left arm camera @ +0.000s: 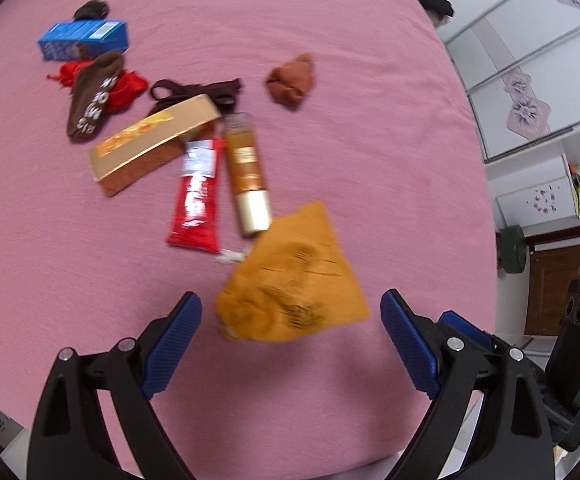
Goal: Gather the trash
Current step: 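Return both tools to the bed toward the yellow cloth bag and red tube, then grasp the yellow cloth bag with the right tool while the left grasps the red tube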
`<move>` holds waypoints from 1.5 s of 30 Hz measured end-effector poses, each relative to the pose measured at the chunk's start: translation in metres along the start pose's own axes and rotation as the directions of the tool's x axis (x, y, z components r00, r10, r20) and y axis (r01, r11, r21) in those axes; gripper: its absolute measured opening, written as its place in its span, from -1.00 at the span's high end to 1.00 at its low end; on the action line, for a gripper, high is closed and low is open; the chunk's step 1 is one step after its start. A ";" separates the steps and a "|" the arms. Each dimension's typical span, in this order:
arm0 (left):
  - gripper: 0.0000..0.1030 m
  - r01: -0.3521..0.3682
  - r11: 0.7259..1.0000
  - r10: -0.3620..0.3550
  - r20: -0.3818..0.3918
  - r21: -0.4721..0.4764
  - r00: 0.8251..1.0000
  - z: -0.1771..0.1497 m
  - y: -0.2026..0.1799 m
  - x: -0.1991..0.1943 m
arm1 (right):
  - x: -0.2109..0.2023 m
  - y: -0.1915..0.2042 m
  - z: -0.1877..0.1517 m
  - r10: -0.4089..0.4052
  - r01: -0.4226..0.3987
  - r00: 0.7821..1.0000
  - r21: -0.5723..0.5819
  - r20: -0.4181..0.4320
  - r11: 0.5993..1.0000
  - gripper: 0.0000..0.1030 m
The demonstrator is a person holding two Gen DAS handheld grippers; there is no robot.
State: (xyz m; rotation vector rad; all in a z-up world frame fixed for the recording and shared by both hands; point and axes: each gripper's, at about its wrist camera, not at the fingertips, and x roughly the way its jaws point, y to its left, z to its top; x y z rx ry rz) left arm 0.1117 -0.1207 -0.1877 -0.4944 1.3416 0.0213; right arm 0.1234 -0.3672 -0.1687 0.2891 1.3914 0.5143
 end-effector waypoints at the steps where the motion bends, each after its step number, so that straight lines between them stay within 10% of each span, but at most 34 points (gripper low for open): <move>1: -0.76 -0.002 1.000 0.002 -0.001 -0.008 1.000 0.003 0.007 0.003 | 0.006 0.001 0.001 -0.007 0.007 1.000 -0.003 -0.008 1.000 -0.05; 18: -0.76 -0.013 0.992 -0.001 -0.112 -0.124 0.994 0.047 0.075 0.081 | 0.094 0.004 0.029 0.035 -0.029 0.980 0.033 -0.196 0.999 -0.13; 28: -0.16 -0.096 0.990 0.081 -0.139 -0.101 0.987 0.042 0.090 0.096 | 0.100 0.009 0.025 0.053 -0.041 0.976 0.057 -0.210 0.998 0.78; 31: 0.17 -0.114 0.992 0.105 -0.127 -0.063 0.986 0.038 0.089 0.092 | 0.098 0.017 0.026 0.045 -0.040 0.977 0.028 -0.209 0.999 0.83; 45: 0.20 0.016 0.998 -0.019 -0.042 -0.068 0.999 0.012 0.065 0.026 | 0.028 0.031 0.021 0.069 -0.069 0.994 0.000 -0.086 0.998 0.85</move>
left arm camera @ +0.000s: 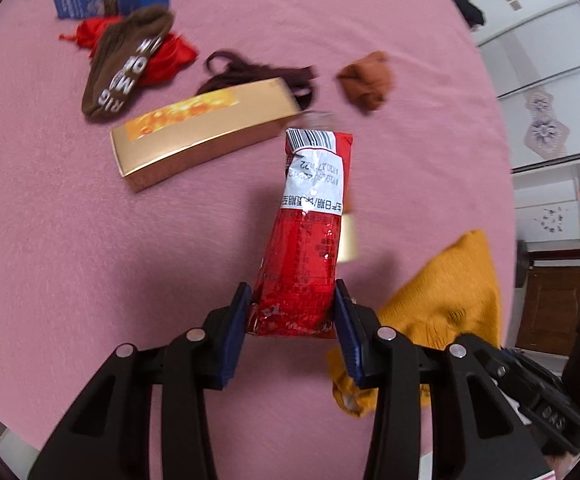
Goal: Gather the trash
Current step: 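Grasp the yellow cloth bag with the right tool while the left grasps the red tube, then carry the bag and tube to the yellow bin and release both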
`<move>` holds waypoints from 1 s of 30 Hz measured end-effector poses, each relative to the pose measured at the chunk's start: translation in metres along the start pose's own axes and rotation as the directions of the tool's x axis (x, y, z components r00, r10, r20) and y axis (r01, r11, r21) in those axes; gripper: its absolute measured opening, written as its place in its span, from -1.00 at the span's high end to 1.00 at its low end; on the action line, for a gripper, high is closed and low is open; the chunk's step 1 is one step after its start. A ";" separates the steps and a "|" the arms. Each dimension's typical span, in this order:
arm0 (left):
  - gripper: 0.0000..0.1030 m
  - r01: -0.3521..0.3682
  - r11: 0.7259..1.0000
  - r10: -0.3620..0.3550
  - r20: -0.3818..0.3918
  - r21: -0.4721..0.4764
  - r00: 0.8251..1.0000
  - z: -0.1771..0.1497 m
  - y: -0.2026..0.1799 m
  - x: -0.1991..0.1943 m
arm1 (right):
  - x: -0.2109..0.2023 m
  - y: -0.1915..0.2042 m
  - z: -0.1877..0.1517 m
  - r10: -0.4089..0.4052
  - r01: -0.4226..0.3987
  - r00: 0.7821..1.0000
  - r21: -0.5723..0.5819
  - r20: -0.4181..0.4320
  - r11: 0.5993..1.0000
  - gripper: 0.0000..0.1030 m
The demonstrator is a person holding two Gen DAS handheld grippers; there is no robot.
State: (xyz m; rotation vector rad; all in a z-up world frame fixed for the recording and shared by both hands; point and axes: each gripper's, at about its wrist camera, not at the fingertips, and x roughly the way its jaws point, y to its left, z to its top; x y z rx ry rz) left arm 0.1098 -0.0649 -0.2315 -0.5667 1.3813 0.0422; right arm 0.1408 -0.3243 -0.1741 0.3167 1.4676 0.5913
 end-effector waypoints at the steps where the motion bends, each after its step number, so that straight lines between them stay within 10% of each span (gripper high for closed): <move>1: 0.20 0.011 1.000 -0.012 0.011 0.010 1.000 -0.004 -0.007 -0.008 | -0.009 -0.001 -0.001 0.002 -0.002 1.000 0.005 0.015 1.000 0.85; 15: 0.20 0.089 0.979 -0.099 0.051 0.182 0.994 -0.034 -0.142 -0.055 | -0.126 -0.061 -0.018 -0.043 0.027 0.980 0.086 0.195 0.996 0.85; 30: 0.19 0.179 0.898 -0.161 -0.078 0.403 0.984 -0.080 -0.328 -0.003 | -0.240 -0.197 -0.055 -0.158 0.054 0.927 0.295 0.341 0.954 0.85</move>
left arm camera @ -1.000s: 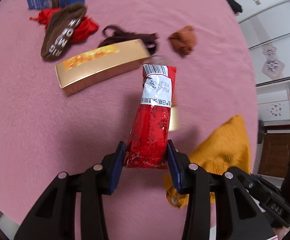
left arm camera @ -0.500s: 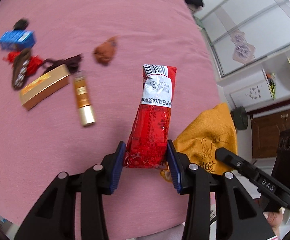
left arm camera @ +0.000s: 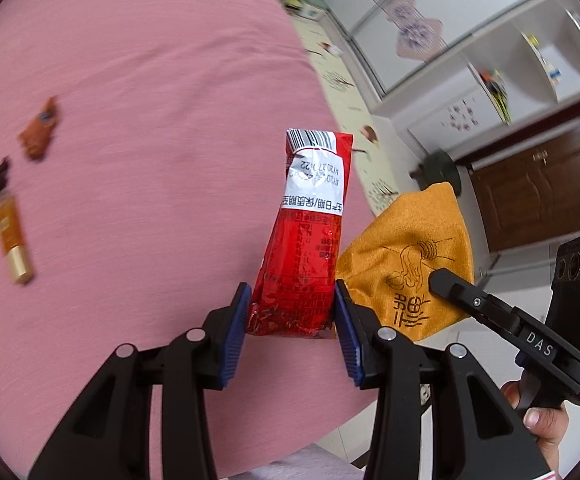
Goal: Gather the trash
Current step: 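Carry the bag and tube to the yellow bin and release both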
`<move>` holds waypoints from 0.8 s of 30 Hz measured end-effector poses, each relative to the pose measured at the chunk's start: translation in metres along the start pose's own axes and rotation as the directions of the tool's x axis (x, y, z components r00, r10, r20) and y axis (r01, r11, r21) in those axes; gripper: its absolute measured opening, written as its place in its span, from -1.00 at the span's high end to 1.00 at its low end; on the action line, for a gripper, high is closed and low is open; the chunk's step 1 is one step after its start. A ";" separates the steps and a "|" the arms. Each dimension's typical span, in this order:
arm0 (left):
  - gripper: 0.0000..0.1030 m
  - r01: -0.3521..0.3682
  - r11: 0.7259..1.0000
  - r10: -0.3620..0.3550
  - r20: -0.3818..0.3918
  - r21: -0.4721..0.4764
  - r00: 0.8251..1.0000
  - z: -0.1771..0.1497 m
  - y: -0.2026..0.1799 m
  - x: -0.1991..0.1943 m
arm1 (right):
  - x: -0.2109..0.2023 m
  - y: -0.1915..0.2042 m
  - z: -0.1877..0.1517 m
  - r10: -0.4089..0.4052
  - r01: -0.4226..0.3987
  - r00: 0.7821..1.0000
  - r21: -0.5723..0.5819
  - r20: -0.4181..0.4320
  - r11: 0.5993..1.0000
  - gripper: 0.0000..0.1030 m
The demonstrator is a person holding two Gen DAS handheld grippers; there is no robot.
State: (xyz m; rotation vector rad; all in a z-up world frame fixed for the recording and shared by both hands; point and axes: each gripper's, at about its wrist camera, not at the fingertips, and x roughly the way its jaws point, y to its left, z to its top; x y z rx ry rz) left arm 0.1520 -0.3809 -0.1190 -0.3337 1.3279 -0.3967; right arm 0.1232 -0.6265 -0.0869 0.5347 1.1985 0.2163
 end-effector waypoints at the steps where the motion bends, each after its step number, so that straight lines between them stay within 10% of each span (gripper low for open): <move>1: 0.19 0.005 1.000 -0.005 -0.008 0.011 1.000 0.002 -0.008 0.006 | -0.005 -0.011 0.002 -0.011 0.010 1.000 0.013 0.008 1.000 0.85; 24: 0.19 0.047 0.973 0.003 -0.212 0.226 0.977 0.047 -0.193 0.175 | -0.060 -0.216 0.053 -0.133 0.108 0.988 0.271 0.078 0.957 0.84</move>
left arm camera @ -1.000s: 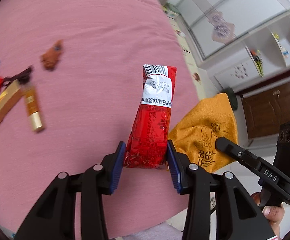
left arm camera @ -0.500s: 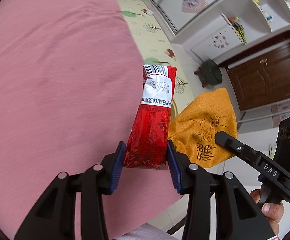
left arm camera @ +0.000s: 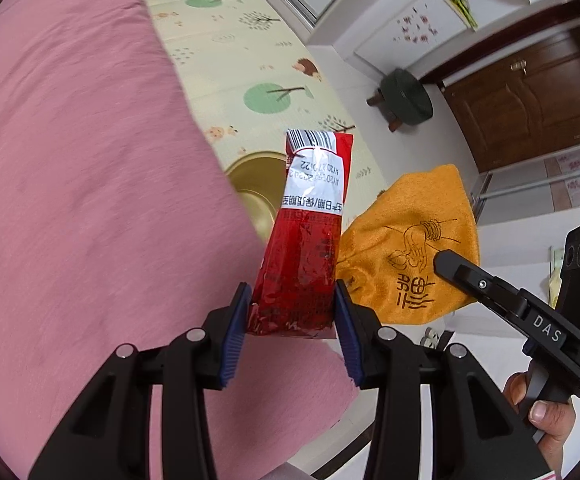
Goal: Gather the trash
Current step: 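Carry the bag and tube to the yellow bin and release both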
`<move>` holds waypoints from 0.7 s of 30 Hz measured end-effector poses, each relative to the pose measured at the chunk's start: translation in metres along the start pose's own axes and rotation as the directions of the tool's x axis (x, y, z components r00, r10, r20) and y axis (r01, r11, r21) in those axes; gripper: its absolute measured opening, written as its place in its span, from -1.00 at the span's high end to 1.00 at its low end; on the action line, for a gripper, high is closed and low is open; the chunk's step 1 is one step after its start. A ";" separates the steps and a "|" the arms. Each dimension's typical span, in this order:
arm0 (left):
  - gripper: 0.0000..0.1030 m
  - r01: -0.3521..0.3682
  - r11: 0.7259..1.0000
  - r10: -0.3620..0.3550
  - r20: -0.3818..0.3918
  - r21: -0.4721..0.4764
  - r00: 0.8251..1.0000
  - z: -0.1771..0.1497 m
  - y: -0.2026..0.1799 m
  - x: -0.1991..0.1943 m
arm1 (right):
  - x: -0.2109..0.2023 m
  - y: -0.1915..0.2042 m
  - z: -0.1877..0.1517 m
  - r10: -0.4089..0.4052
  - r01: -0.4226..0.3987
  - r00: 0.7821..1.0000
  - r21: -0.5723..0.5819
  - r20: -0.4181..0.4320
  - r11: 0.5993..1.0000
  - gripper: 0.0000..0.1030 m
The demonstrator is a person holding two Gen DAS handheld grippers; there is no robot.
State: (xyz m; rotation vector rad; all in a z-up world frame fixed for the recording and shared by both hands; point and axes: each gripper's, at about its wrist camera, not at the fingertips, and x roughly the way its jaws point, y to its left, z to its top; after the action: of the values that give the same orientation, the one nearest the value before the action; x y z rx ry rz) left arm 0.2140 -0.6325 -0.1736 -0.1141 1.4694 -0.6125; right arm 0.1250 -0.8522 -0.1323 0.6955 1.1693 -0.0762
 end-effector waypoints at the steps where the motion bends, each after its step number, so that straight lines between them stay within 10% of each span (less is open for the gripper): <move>1: 0.19 0.000 1.000 0.000 -0.006 0.006 1.000 0.003 -0.002 0.004 | 0.001 -0.007 0.003 -0.004 0.004 1.000 0.012 0.002 1.000 0.84; 13: 0.17 0.024 0.997 -0.021 -0.035 0.078 0.999 0.051 -0.042 0.049 | 0.015 -0.057 0.039 -0.025 0.021 0.999 0.120 0.029 0.993 0.73; 16: -0.49 0.022 0.991 -0.020 -0.015 0.131 1.000 0.059 -0.057 0.051 | 0.010 -0.061 0.049 -0.047 0.039 0.996 0.109 0.069 0.993 0.35; 21: -0.71 0.010 0.986 -0.006 -0.029 0.163 1.000 0.065 -0.064 0.053 | -0.001 -0.067 0.061 -0.061 0.047 0.993 0.127 0.105 0.991 0.25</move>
State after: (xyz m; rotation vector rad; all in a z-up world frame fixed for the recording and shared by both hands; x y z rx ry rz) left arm 0.2544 -0.7290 -0.1852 0.0167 1.4402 -0.7413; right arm 0.1477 -0.9383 -0.1491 0.7597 1.0851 -0.2316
